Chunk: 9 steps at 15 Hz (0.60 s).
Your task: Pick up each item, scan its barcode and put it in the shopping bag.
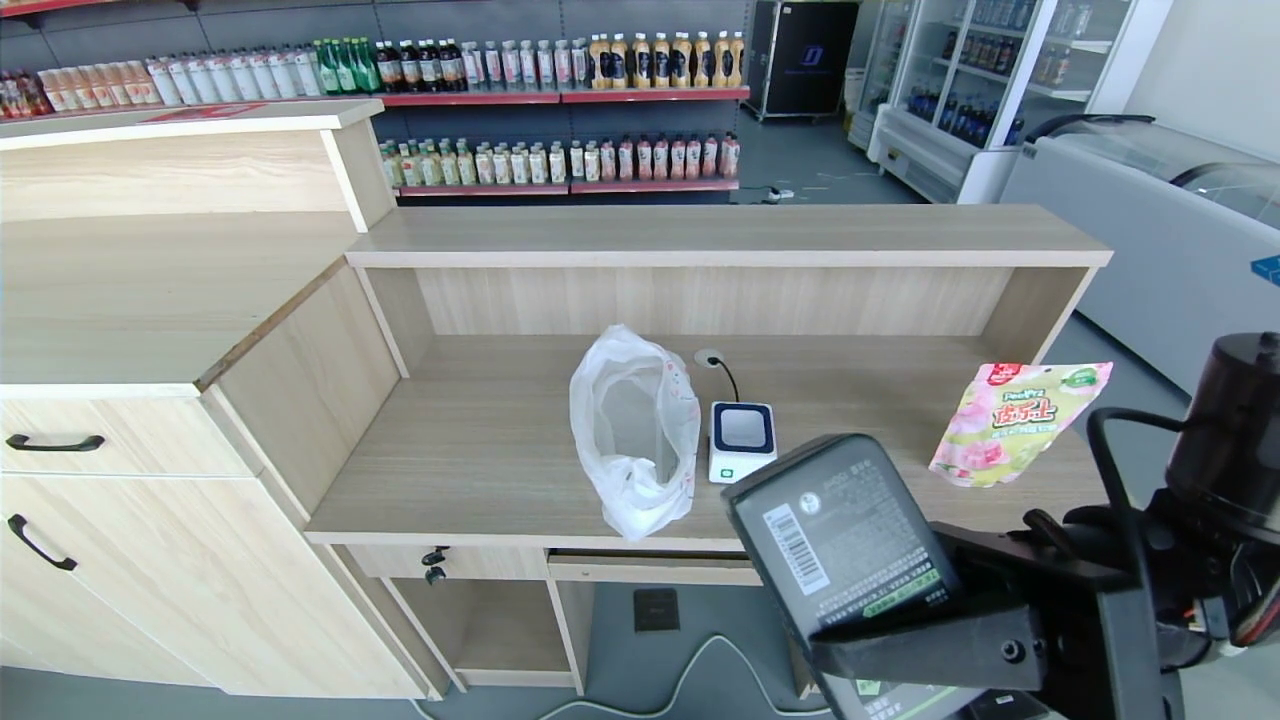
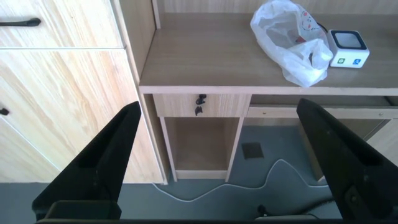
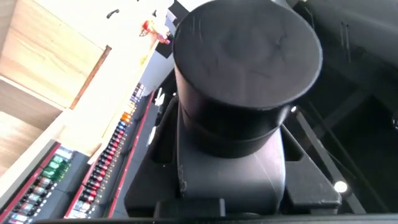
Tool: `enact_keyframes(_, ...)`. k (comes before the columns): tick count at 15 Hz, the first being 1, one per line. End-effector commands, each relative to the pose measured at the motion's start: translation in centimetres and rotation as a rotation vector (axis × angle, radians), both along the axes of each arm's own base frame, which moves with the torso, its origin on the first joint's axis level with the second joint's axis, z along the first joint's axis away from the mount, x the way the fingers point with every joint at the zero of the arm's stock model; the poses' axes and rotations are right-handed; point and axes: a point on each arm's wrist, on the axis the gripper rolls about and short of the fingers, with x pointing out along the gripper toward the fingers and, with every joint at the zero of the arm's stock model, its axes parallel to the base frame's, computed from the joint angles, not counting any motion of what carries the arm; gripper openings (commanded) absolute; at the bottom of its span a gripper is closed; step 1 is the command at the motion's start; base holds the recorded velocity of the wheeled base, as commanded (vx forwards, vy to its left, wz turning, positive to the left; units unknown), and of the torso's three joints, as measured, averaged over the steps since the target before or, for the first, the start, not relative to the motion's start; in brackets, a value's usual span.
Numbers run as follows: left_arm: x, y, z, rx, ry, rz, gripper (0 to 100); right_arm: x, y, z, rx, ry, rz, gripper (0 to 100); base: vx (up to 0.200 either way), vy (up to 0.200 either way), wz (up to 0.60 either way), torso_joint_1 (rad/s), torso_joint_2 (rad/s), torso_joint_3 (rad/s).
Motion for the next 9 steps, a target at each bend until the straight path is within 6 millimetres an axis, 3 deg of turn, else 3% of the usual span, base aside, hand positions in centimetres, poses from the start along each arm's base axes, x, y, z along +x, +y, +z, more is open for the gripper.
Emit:
enact_keyframes(1, 0.0, 0.0, 0.0, 0.0, 0.0, 0.0, 100, 0.3, -0.6, 0.8, 0.011, 0.051, -0.032, 0, 0.0, 0.0, 0.0, 0.0, 0.0, 0.0)
enact_keyframes(3, 0.0, 0.0, 0.0, 0.0, 0.0, 0.0, 100, 3.1, -5.8, 1.7, 0.07, 0.36, -0.36, 0, 0.0, 0.0, 0.0, 0.0, 0.0, 0.0)
enact_keyframes(4, 0.0, 0.0, 0.0, 0.0, 0.0, 0.0, 100, 3.2, -8.0, 2.2, 0.132, 0.492, -0.515, 0, 0.0, 0.0, 0.0, 0.0, 0.0, 0.0)
enact_keyframes(5, 0.0, 0.0, 0.0, 0.0, 0.0, 0.0, 100, 2.4, -11.3, 3.3, 0.329, 0.729, -0.817, 0, 0.0, 0.0, 0.0, 0.0, 0.0, 0.0)
enact_keyframes(6, 0.0, 0.0, 0.0, 0.0, 0.0, 0.0, 100, 1.8, -13.2, 3.7, 0.523, 0.898, -0.991, 0, 0.0, 0.0, 0.0, 0.0, 0.0, 0.0)
enact_keyframes(8, 0.0, 0.0, 0.0, 0.0, 0.0, 0.0, 100, 1.7, -16.5, 3.5, 0.935, 1.127, -1.27, 0, 0.0, 0.0, 0.0, 0.0, 0.0, 0.0)
enact_keyframes(9, 0.0, 0.0, 0.0, 0.0, 0.0, 0.0, 100, 1.6, -17.7, 2.4, 1.087, 1.233, -1.339, 0, 0.0, 0.0, 0.0, 0.0, 0.0, 0.0)
